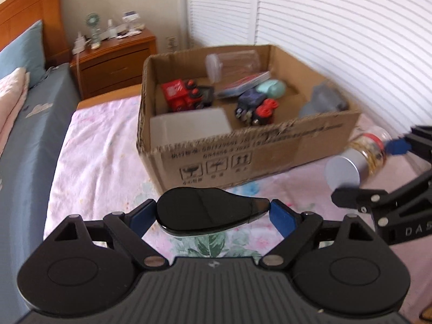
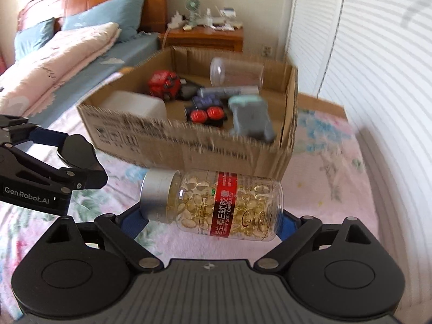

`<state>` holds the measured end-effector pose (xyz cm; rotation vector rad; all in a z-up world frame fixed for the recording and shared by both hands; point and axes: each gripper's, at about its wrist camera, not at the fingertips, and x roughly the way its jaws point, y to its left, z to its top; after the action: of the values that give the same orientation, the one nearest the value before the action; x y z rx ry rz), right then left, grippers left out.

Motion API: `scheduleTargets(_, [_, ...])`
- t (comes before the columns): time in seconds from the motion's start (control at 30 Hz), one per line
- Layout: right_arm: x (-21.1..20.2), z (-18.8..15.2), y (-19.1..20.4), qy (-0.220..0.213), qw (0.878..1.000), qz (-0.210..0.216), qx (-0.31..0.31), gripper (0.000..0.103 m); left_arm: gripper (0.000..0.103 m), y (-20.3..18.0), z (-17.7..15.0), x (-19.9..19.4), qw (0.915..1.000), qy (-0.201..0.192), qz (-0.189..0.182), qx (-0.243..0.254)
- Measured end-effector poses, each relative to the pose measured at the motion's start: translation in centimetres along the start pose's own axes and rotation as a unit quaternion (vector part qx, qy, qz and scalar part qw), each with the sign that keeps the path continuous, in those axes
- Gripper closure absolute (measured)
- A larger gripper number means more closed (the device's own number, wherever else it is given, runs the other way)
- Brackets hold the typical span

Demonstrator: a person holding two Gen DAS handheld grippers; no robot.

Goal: Organize rigid objects
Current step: 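Carry the capsule bottle into the box with the right tool while the left tool drops the paddle there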

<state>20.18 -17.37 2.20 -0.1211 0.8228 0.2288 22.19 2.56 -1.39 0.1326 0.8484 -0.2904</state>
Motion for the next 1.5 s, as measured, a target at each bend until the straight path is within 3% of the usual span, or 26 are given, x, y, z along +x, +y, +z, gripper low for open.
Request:
scheduleTargets(0.2, [-2.7,2.5,0.6,-0.040,0.999,0.015,-0.026,0.007,0.014,0.8,2.6,-2.9,0.9994,-0.021,-0.020,0.020])
scheduleTargets(0.37, [-2.2,5.1,1.3,-0.062,0.997,0.019,-0.036,0.007,0.014,1.6,5.4,-3.5,0.9989,-0.039,-0.017,0.021])
scheduleTargets(0.63, [2.2,7.4,2.1,-0.047,0.998,0.022,-0.022,0.007,0.014,2.4,9.2,-1.1,0.9983,-0.056,0.001,0.015])
scheduleTargets(0.7, [2.4,7.3,2.0,-0.052,0.998,0.027,-0.017,0.000,0.014,2.7,10.0,-0.4,0.9982,-0.059,0.001,0.007])
scheduleTargets(0.8, [1.8,7.1,2.0,-0.062,0.997,0.033,-0.012,0.000,0.014,2.9,10.8,0.8,0.9987,-0.052,-0.002,0.002])
scheduleTargets(1.13, [-0.7,5.9,1.6,-0.057,0.998,0.016,0.003,0.000,0.009,3.2,11.1,3.2,0.9990,-0.035,0.003,-0.027])
scheduleTargets(1.5, [-2.8,5.6,1.5,-0.018,0.997,-0.056,0.042,0.000,0.005,1.1,7.8,-2.3,0.9976,-0.039,0.056,-0.007])
